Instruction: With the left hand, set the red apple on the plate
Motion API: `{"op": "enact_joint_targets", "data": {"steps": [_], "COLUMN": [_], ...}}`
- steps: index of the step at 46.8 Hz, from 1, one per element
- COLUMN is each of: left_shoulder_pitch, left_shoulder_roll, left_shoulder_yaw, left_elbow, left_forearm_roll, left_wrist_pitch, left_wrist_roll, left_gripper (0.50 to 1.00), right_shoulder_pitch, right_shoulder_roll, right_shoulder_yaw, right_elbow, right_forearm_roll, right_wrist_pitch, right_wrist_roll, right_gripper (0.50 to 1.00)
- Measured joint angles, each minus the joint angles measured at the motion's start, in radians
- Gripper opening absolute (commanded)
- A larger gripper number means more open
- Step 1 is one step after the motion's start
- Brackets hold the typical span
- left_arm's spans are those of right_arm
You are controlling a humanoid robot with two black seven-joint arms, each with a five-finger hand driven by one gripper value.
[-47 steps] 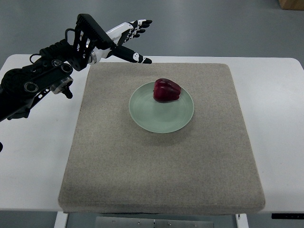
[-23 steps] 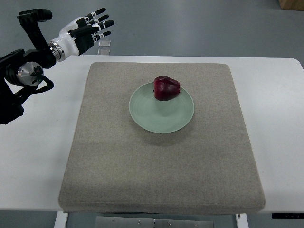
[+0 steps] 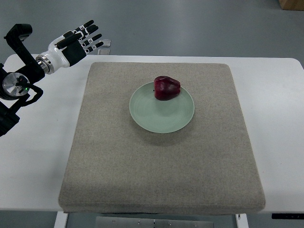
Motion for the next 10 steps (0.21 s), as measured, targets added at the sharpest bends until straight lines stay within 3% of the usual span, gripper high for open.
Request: {"op": "enact_joint_targets", "data": {"steps": [10], "left_shoulder_pitch": [0.018], "left_shoulder_roll": [0.003], "left_shoulder_yaw": [0.0], "left_elbow": [0.002], "left_forearm_roll": [0.004], "left_wrist_pitch": [-0.004], "left_wrist_roll": [0.001], "left_gripper": [1.0], "right_shoulder_pitch": [-0.006], "right_shoulder_roll": [0.0], "right_shoulder_yaw": [-0.003], "right_elbow": [-0.001], "right_forearm_roll": [-0.002], "right_wrist_pitch": [-0.01], "right_wrist_roll": [0.0], "right_gripper": [0.93]}}
